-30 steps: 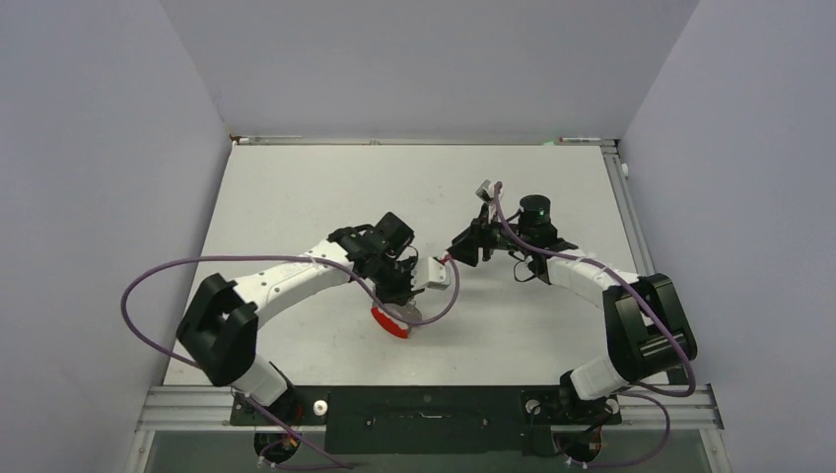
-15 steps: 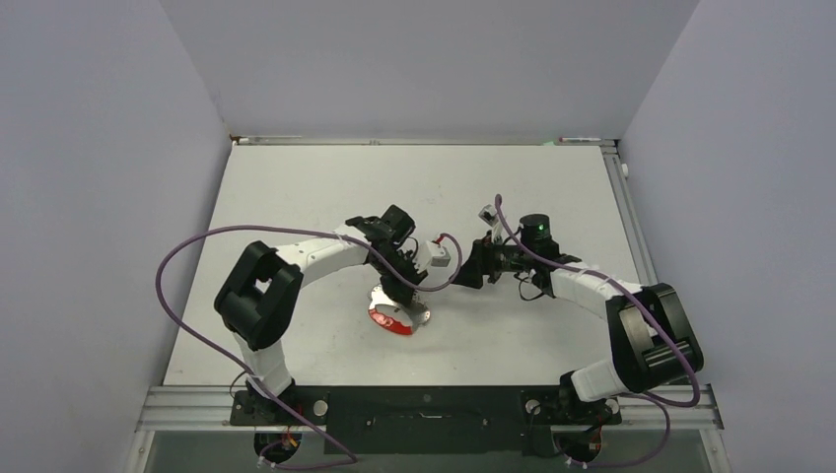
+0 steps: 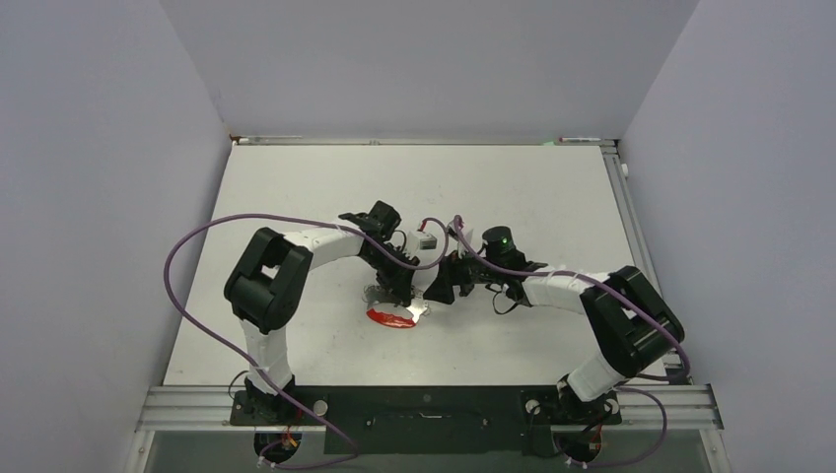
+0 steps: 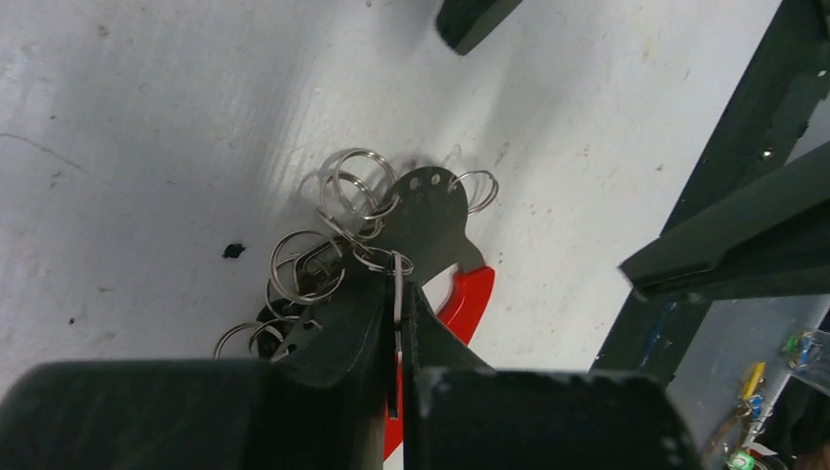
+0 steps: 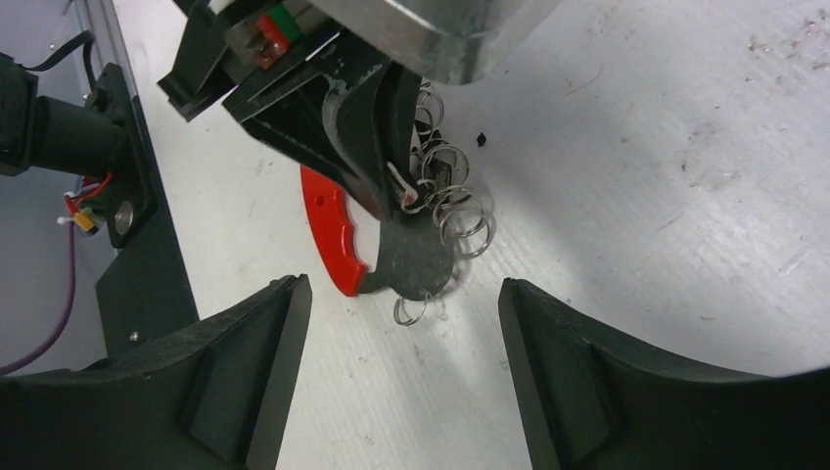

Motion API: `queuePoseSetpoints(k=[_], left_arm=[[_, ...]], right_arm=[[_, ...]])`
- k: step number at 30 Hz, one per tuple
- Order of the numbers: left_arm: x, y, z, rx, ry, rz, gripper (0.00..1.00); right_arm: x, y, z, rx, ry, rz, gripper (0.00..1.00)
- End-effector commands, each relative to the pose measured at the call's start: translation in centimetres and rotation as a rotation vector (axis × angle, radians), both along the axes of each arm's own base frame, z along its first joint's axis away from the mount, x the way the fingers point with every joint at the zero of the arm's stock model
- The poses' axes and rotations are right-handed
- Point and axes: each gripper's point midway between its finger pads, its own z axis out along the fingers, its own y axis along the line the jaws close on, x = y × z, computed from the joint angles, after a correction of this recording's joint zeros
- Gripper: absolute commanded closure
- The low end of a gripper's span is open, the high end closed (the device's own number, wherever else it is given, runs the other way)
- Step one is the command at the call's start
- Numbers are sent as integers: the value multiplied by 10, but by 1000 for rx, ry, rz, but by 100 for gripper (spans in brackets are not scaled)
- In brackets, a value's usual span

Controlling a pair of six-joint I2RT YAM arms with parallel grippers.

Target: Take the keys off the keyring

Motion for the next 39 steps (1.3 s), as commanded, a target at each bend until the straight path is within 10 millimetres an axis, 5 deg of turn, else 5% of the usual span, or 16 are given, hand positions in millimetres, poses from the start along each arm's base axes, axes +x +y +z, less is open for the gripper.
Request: queuePoseSetpoints(k=[1,11,22,30,39], left_arm=[[5,-15,0,-61,28,23,100],[24,-9,-2,-63,68,111,100],[17,5,3,-78,148,113,100],[21,16,8,-52,79,91,100],[20,19,17,-58,40,53,100]], right_arm=[[24,5,1,-6,-110,-70,29],[31,5,-25,-125,-160,-126,35],[25,12,-31,-133,-172,-75,53],[28,14,-19,-77,-171,-69,62],[33,10,9,117,-147,-61,56]])
